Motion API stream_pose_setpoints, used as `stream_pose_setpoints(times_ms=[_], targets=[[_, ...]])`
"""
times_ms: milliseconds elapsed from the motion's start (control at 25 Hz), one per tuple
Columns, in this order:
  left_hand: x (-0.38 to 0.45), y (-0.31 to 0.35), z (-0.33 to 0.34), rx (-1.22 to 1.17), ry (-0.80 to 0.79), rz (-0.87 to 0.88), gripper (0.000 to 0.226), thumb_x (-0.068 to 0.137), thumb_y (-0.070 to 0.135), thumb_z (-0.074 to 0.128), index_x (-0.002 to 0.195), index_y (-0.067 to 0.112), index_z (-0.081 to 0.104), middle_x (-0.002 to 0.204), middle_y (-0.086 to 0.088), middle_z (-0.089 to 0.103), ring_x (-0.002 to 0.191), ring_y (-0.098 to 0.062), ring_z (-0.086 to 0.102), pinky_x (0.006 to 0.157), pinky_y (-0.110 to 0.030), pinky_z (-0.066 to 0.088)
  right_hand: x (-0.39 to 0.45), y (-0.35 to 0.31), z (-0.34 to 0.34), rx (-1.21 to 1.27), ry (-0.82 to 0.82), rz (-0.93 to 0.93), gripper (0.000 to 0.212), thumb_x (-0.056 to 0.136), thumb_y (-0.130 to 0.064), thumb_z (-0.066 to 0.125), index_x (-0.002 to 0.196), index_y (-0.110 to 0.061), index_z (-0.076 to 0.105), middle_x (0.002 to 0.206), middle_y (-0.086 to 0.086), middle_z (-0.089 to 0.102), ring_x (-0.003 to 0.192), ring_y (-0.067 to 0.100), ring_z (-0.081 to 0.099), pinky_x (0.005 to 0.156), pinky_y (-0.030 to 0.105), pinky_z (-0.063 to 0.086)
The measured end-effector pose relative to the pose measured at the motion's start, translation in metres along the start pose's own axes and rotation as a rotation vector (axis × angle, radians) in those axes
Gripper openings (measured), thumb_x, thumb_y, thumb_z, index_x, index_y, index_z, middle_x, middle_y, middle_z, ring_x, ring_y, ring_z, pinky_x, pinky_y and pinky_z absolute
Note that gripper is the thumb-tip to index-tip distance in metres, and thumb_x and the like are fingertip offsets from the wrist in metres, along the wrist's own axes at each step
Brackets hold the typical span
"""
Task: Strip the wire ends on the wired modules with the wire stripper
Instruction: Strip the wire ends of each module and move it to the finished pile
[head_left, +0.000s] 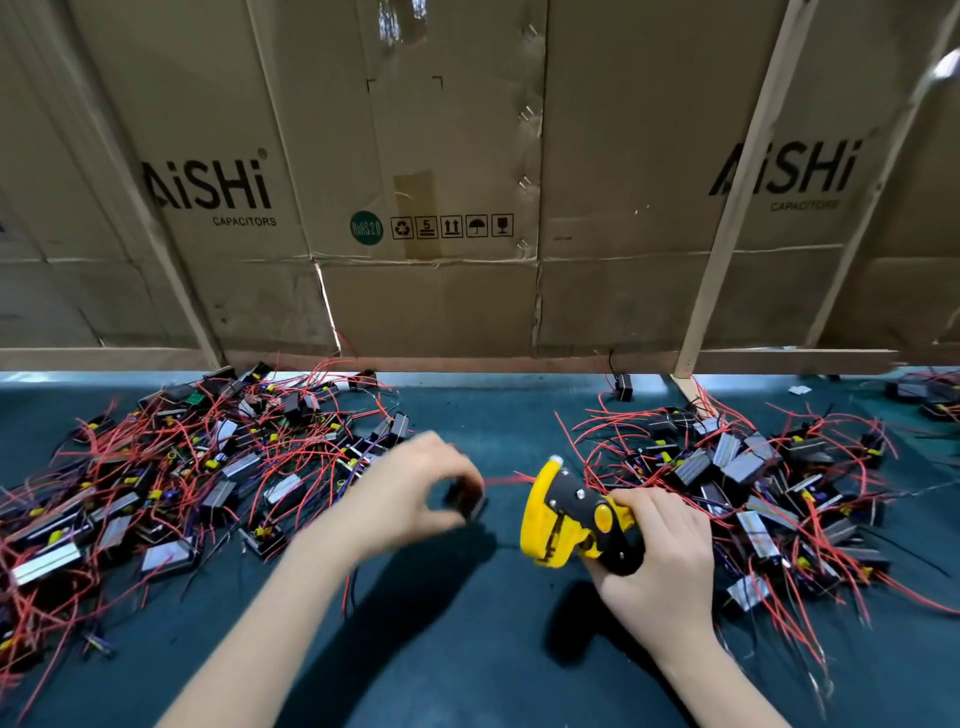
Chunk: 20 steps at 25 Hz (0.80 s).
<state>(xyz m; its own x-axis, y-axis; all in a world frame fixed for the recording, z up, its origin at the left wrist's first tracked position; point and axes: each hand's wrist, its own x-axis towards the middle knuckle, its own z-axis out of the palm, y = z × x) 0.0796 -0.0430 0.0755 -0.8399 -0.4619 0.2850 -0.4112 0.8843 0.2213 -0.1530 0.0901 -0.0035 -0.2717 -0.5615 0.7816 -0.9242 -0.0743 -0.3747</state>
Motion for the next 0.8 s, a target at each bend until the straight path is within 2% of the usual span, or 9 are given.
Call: stream_pose_setpoints(times_ms=[80,120,200,280,360,440,480,640,800], targets=[[0.001,0.010,0.027,0.045,-0.242,-0.029,0.030,0.081,0.021,0.071,0.111,0.024,0.070,0.112,0.007,0.065,0.108,-0.013,0.052,0.095,-0.023,0.040,0.001,0.001,-0.003,0.044,0.048,0.063,0.040,0.064,-0.041,0.064,0.091,-0.012,0.066,0.088,-0.003,0.063,0.085,0.022,0.057,0.076,0.035,0.038],[-0.001,0.010,0.034,-0.053,-0.266,-0.044,0.033,0.083,0.018,0.070,0.115,0.023,0.069,0.117,0.007,0.064,0.111,-0.011,0.053,0.096,-0.017,0.038,0.001,0.002,-0.005,0.080,0.066,0.091,0.040,0.063,-0.039,0.064,0.092,-0.012,0.066,0.088,-0.004,0.062,0.084,0.023,0.058,0.076,0.036,0.039],[-0.007,0.010,0.041,-0.382,-0.142,-0.151,0.038,0.086,0.012,0.069,0.122,0.023,0.064,0.123,0.008,0.061,0.111,-0.006,0.057,0.095,-0.015,0.041,0.001,0.002,-0.008,0.156,0.098,0.132,0.037,0.064,-0.035,0.062,0.093,-0.013,0.064,0.089,-0.006,0.060,0.084,0.022,0.057,0.078,0.032,0.039],[-0.014,0.010,0.049,-0.615,0.130,-0.335,0.033,0.089,0.007,0.065,0.115,0.026,0.063,0.116,0.010,0.063,0.097,-0.008,0.063,0.090,-0.029,0.050,0.001,0.001,-0.009,0.201,0.119,0.141,0.036,0.064,-0.034,0.062,0.095,-0.015,0.062,0.089,-0.008,0.058,0.084,0.016,0.054,0.080,0.022,0.035],[-0.013,0.016,0.060,-0.459,0.313,-0.499,0.004,0.091,0.023,0.066,0.089,0.027,0.065,0.087,0.012,0.066,0.076,-0.009,0.060,0.078,-0.035,0.050,0.003,0.001,-0.010,0.207,0.129,0.135,0.035,0.064,-0.034,0.062,0.094,-0.016,0.062,0.088,-0.009,0.057,0.083,0.014,0.052,0.080,0.020,0.033],[-0.009,0.026,0.072,-0.243,0.278,-0.633,0.034,0.086,0.052,0.064,0.071,0.022,0.060,0.066,0.011,0.060,0.066,-0.008,0.055,0.065,-0.031,0.045,0.005,0.002,-0.011,0.186,0.134,0.118,0.034,0.065,-0.035,0.062,0.093,-0.016,0.061,0.086,-0.009,0.056,0.080,0.015,0.052,0.077,0.026,0.034],[-0.007,0.030,0.076,-0.176,0.251,-0.673,0.040,0.082,0.059,0.064,0.070,0.021,0.058,0.065,0.010,0.060,0.067,-0.008,0.056,0.063,-0.029,0.043,0.005,0.003,-0.011,0.169,0.132,0.108,0.033,0.065,-0.036,0.063,0.092,-0.016,0.061,0.085,-0.009,0.056,0.079,0.017,0.053,0.075,0.030,0.035],[0.000,0.032,0.081,-0.364,0.208,-0.513,0.009,0.084,0.023,0.070,0.076,0.024,0.066,0.076,0.014,0.066,0.081,-0.007,0.058,0.075,-0.023,0.042,0.006,0.003,-0.011,0.067,0.114,0.088,0.038,0.065,-0.042,0.064,0.090,-0.014,0.064,0.084,-0.006,0.058,0.077,0.023,0.056,0.071,0.039,0.038],[-0.009,0.034,0.076,-0.659,0.220,-0.426,0.014,0.088,0.011,0.068,0.081,0.022,0.072,0.076,0.003,0.072,0.068,-0.016,0.064,0.067,-0.022,0.051,0.005,0.009,-0.010,-0.087,0.113,0.073,0.044,0.063,-0.044,0.063,0.092,-0.012,0.066,0.086,-0.002,0.062,0.081,0.021,0.052,0.073,0.034,0.031]])
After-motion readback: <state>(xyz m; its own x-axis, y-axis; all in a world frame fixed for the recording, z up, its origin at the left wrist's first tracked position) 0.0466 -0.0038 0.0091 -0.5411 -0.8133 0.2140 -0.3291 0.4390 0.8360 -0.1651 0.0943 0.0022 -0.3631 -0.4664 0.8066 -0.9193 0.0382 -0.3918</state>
